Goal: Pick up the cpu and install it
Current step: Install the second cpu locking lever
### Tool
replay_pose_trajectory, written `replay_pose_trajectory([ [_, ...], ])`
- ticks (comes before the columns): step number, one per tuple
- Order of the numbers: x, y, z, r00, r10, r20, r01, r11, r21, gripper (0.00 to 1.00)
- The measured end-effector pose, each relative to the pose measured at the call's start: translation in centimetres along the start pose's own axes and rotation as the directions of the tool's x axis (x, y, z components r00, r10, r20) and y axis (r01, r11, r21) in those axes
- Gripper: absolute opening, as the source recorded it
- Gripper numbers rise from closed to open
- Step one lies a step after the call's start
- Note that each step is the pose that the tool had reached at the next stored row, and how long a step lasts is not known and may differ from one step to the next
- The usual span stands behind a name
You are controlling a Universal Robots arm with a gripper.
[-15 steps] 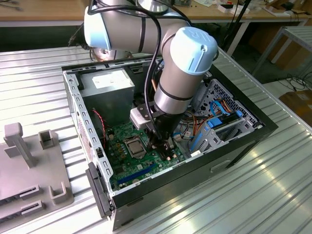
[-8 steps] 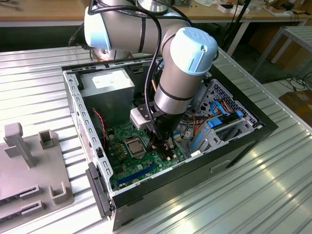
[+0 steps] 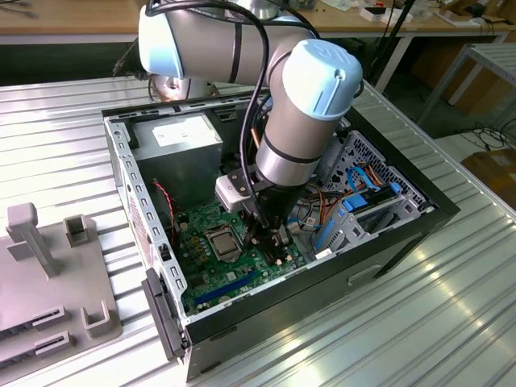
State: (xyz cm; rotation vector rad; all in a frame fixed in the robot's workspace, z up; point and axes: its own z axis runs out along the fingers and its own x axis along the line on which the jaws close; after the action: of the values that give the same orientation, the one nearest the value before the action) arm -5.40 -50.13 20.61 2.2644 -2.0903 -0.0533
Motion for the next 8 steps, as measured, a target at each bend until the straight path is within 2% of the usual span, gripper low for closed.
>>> replay_pose_trajectory([
  [6,-0.01,0.08,-1.16,1.0,0.0,0.0,0.0,1.0,0.0,0.11],
  [8,-0.13,0.19,-1.33,1.0,0.0,0.0002,0.0,1.0,0.0,0.11],
])
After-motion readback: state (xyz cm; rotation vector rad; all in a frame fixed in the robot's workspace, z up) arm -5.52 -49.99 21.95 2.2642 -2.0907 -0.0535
